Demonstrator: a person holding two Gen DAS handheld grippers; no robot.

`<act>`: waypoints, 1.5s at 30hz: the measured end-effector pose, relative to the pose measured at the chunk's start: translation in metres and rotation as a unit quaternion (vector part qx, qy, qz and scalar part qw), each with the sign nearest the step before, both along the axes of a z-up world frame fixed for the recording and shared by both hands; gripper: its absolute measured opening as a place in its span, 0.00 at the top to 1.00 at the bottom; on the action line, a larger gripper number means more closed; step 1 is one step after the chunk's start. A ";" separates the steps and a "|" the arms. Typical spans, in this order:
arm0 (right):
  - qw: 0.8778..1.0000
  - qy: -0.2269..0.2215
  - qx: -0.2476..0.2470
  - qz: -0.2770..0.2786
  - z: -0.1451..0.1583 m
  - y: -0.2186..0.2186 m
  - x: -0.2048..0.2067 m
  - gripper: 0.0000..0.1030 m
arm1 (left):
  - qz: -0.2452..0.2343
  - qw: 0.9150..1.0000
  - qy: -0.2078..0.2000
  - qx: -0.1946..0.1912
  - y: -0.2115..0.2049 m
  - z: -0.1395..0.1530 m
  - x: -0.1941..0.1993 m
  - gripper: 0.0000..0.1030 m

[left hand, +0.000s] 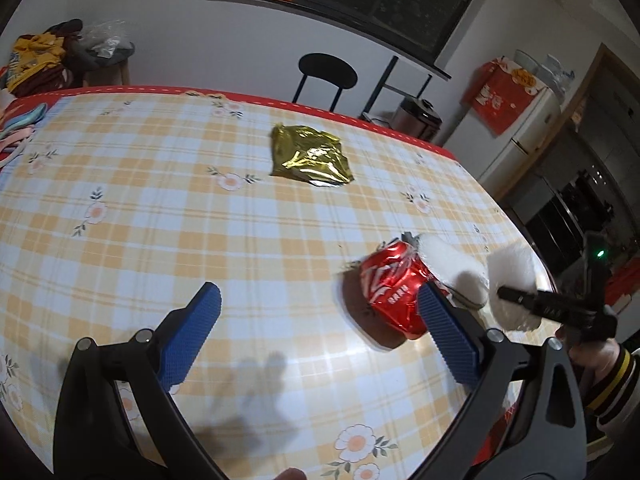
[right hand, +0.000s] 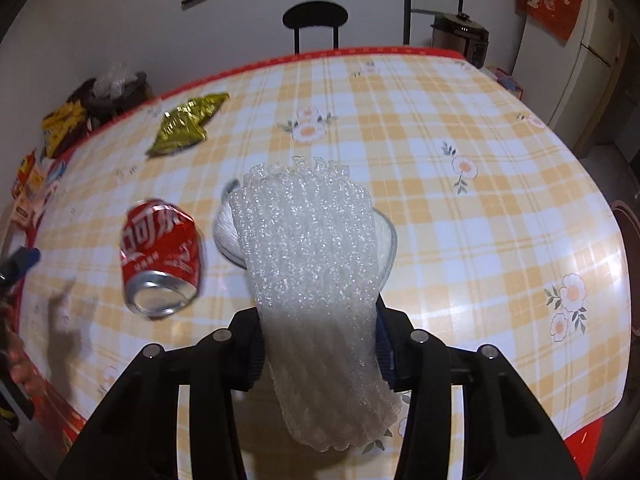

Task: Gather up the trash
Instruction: 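Grasp the crushed red Coca-Cola can with the left tool while the right tool holds the foam net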

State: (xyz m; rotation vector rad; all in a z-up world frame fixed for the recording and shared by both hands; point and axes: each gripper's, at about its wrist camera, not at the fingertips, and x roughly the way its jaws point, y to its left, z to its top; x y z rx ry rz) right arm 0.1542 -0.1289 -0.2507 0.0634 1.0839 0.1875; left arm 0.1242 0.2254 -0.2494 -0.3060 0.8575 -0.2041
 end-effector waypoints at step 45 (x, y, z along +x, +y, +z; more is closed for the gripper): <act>0.998 -0.022 0.031 -0.040 0.027 -0.030 -0.020 0.57 | -0.016 0.965 0.147 -0.218 -0.086 -0.099 0.080 0.86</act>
